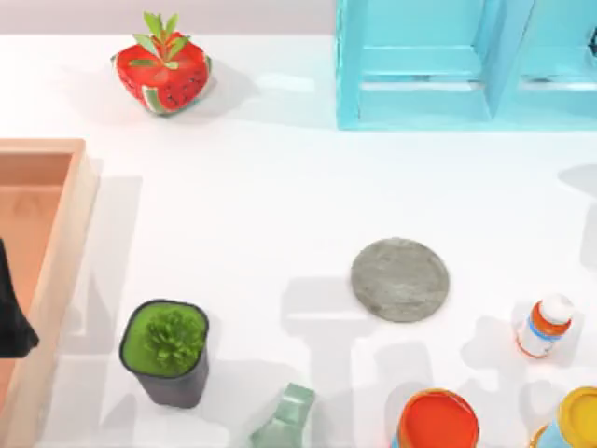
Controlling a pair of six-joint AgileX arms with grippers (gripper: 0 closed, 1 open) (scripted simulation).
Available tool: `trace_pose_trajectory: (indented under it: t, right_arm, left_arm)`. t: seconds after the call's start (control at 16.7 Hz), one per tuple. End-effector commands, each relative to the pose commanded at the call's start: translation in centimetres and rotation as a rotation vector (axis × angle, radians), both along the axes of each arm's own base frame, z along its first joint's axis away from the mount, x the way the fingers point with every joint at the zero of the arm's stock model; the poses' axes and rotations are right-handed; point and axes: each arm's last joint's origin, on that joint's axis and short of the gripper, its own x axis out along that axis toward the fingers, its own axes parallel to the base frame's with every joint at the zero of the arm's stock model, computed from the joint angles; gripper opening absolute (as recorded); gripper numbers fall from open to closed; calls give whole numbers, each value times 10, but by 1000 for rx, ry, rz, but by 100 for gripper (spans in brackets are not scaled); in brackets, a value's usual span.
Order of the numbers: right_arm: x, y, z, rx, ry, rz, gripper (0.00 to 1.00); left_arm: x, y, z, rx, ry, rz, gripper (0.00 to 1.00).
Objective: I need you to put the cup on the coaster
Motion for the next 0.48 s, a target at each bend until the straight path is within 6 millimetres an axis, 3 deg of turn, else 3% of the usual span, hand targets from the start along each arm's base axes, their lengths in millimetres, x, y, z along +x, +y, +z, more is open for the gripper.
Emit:
trace_pose_trajectory:
  t: [0.24, 0.48]
  right_arm:
    - [40, -37, -5, -54, 262, 214, 100]
    - [64, -70, -21, -36, 439, 379, 100]
  left_arm:
    - [0, 0, 0, 0, 0, 0, 100]
    - [0, 0, 0, 0, 0, 0, 100]
